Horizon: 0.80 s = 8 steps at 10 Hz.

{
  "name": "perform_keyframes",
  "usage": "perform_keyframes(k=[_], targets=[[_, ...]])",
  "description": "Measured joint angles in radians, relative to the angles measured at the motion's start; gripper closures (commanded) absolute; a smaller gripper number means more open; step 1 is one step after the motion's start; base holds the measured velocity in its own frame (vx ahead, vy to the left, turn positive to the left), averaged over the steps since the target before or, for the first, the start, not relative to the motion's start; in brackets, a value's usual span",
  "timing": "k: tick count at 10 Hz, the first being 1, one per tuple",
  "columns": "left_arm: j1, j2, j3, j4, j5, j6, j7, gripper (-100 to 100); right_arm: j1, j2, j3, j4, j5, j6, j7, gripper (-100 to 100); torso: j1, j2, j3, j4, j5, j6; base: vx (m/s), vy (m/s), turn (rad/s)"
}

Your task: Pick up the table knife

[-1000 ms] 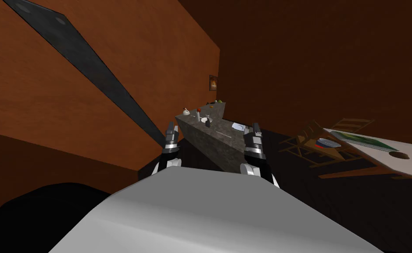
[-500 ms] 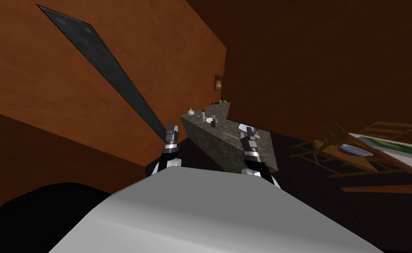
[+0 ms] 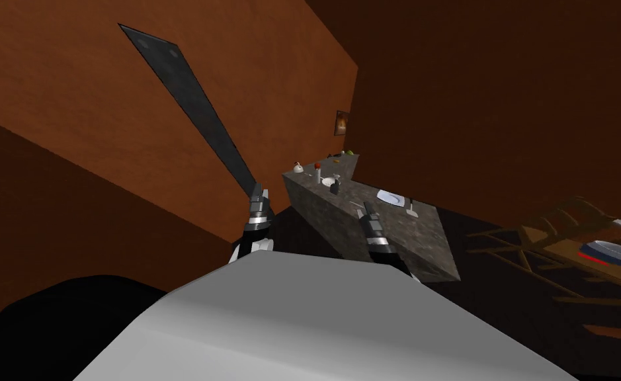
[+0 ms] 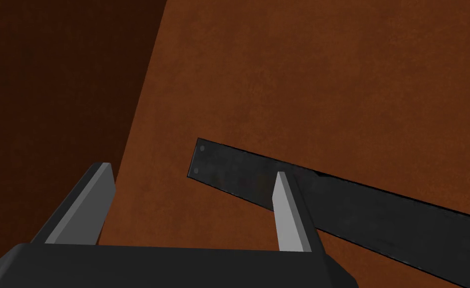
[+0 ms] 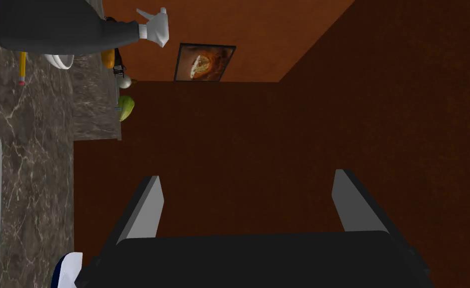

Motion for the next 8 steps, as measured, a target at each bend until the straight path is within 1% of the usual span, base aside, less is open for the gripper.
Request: perform_keyframes(k=[1, 2, 3, 4, 5, 6, 7, 8], targets=[[0.0, 0.0, 0.0, 0.0, 0.0, 0.0, 0.0, 0, 0.02, -0.04, 0.017, 0.024, -0.018, -0.002, -0.007, -100, 0.003, -0.003, -0.001, 0.0, 0.001, 0.0, 0.052, 0.204, 0.075], [0.0, 0.0, 0.0, 0.0, 0.0, 0.0, 0.0, 0, 0.028, -0.062, 0.034, 0.039, -0.021, -0.005, -0.005, -100, 0.0, -0.002, -0.001, 0.0, 0.0, 0.001, 0.031, 0.219, 0.231], [0.0, 0.0, 0.0, 0.0, 0.0, 0.0, 0.0, 0, 0.056, -0.098, 0.052, 0.04, -0.031, -0.003, -0.005, -100, 0.001, -0.001, 0.0, 0.0, 0.0, 0.0, 0.059, 0.254, 0.311], [0.0, 0.0, 0.0, 0.0, 0.0, 0.0, 0.0, 0, 0.096, -0.132, 0.083, 0.055, -0.04, -0.013, -0.004, -100, 0.003, -0.001, -0.001, 0.0, 0.001, 0.0, 0.051, 0.16, 0.073], [0.0, 0.0, 0.0, 0.0, 0.0, 0.0, 0.0, 0, 0.104, -0.16, 0.094, 0.063, -0.047, -0.013, -0.004, -100, -0.002, -0.001, 0.0, 0.0, 0.0, 0.001, 0.094, 0.156, 0.204], [0.0, 0.0, 0.0, 0.0, 0.0, 0.0, 0.0, 0, 0.118, -0.184, 0.118, 0.08, -0.054, -0.009, -0.001, -100, -0.003, -0.003, -0.001, 0.0, 0.0, 0.0, 0.062, 0.137, 0.101], [0.0, 0.0, 0.0, 0.0, 0.0, 0.0, 0.0, 0, 0.13, -0.207, 0.13, 0.091, -0.058, -0.013, 0.001, -100, -0.004, -0.001, -0.001, 0.0, -0.001, 0.001, 0.027, 0.15, 0.205], [0.0, 0.0, 0.0, 0.0, 0.0, 0.0, 0.0, 0, 0.15, -0.232, 0.151, 0.104, -0.065, -0.015, 0.002, -100, -0.004, 0.001, 0.0, 0.0, -0.001, 0.0, 0.033, 0.129, 0.096]])
